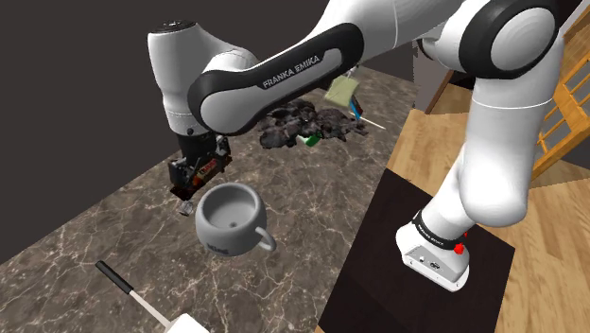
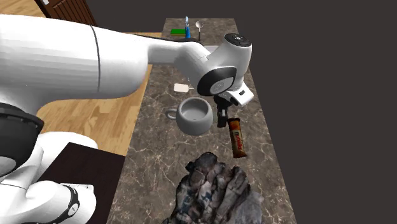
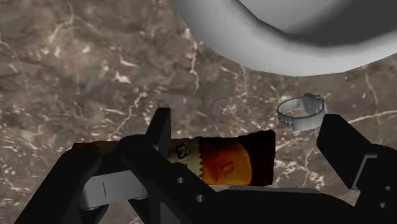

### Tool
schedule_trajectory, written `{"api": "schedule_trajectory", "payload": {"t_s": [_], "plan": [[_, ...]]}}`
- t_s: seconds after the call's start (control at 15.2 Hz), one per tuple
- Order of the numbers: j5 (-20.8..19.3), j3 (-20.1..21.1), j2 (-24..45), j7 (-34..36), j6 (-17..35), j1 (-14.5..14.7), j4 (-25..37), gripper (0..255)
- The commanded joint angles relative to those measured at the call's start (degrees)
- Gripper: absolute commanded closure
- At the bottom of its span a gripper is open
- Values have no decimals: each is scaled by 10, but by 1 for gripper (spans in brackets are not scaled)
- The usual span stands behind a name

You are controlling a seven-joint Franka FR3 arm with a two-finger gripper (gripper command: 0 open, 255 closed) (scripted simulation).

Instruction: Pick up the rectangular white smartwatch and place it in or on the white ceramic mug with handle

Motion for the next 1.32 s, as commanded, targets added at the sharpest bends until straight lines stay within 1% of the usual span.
{"api": "schedule_trajectory", "payload": {"t_s": [0.0, 0.2, 0.73, 1.25], "plan": [[-13, -1, 40, 12, -5, 20, 44, 0], [-31, -5, 104, 26, -19, 52, 123, 0], [-42, -12, 129, 32, 25, 57, 102, 0], [-42, -12, 129, 32, 25, 57, 102, 0]]}}
